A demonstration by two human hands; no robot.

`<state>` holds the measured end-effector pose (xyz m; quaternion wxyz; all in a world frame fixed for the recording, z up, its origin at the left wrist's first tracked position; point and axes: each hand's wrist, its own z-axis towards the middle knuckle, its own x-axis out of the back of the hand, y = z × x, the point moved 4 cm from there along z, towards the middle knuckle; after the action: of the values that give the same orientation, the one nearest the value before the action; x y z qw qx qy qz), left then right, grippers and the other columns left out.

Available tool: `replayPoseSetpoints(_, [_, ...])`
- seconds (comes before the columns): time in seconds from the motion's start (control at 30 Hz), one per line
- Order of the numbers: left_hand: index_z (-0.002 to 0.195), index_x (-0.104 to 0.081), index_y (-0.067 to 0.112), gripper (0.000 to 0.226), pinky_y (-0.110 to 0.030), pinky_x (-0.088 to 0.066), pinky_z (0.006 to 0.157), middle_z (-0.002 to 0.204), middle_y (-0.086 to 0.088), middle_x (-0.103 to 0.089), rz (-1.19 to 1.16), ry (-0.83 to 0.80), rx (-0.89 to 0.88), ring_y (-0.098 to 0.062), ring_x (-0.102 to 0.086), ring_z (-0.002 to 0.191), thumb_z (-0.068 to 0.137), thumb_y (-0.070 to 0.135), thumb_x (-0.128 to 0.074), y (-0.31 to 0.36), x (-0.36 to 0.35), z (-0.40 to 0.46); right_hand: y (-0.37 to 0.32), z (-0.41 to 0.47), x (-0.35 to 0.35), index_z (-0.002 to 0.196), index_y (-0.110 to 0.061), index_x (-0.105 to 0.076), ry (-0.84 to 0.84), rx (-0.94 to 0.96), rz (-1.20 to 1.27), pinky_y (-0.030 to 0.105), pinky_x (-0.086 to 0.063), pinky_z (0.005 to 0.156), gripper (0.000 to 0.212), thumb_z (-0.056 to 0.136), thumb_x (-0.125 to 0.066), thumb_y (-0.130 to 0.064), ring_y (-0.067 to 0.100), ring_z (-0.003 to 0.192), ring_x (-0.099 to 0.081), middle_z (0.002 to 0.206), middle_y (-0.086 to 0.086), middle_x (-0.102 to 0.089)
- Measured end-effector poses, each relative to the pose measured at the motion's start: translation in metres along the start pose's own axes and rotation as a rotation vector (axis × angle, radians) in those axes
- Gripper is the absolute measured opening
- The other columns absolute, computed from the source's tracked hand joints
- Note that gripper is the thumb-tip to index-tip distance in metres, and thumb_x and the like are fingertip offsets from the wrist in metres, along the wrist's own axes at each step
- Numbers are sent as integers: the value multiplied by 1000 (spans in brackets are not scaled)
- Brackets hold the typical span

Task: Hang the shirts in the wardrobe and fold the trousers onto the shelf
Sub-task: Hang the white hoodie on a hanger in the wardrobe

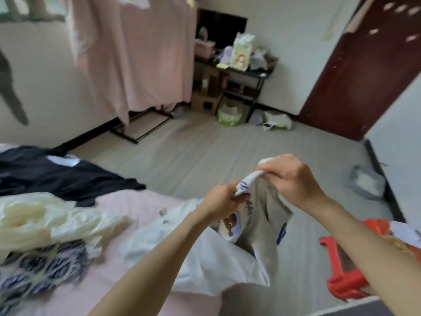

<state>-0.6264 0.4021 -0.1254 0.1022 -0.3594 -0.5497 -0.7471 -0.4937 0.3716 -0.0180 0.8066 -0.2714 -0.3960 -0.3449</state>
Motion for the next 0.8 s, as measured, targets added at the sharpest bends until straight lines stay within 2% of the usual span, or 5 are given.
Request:
replayPoseSetpoints(0.1, [70,-45,23,26,-20,-32,55,71,5,-53,-217,77,33,-23,-52,72,93,18,-54,44,-12,18,59,-32,34,122,-12,-58,214,-573,196,20,-33,92,37,86,-64,-18,21,112,-53,116,1,-59])
replayPoseSetpoints(0.27, [84,-56,22,18,-28,-47,77,85,1,-62,-557,42,45,-17,-58,86,97,13,-48,101,-32,23,108,-145,26,148,-24,-17,-95,-1288,634,34,-39,98,104,65,-60,-69,20,128,-41,146,2,-37])
replayPoseSetpoints(0.4, [94,-60,17,11,-36,-50,87,99,-8,-66,-623,-60,37,-23,-62,98,96,13,-49,137,-56,12,113,-175,20,148,-32,-12,-191,-1266,911,19,-45,72,106,63,-63,-69,7,106,-48,133,-8,-47])
replayPoseSetpoints(0.5, [96,-58,6,9,-42,-49,87,96,-13,-64,-578,-137,7,-25,-61,92,95,8,-50,152,-68,0,119,-182,23,109,-29,-66,-186,-1134,795,27,-51,82,21,91,-57,-30,15,103,-59,114,-6,-63])
replayPoseSetpoints(0.8, [104,-61,1,27,-40,-52,85,102,-13,-67,-218,-255,68,-27,-63,96,91,25,-58,133,-108,-46,118,-204,62,93,-15,-61,341,-1082,612,24,-41,78,22,96,-41,-6,15,92,-55,95,3,-61])
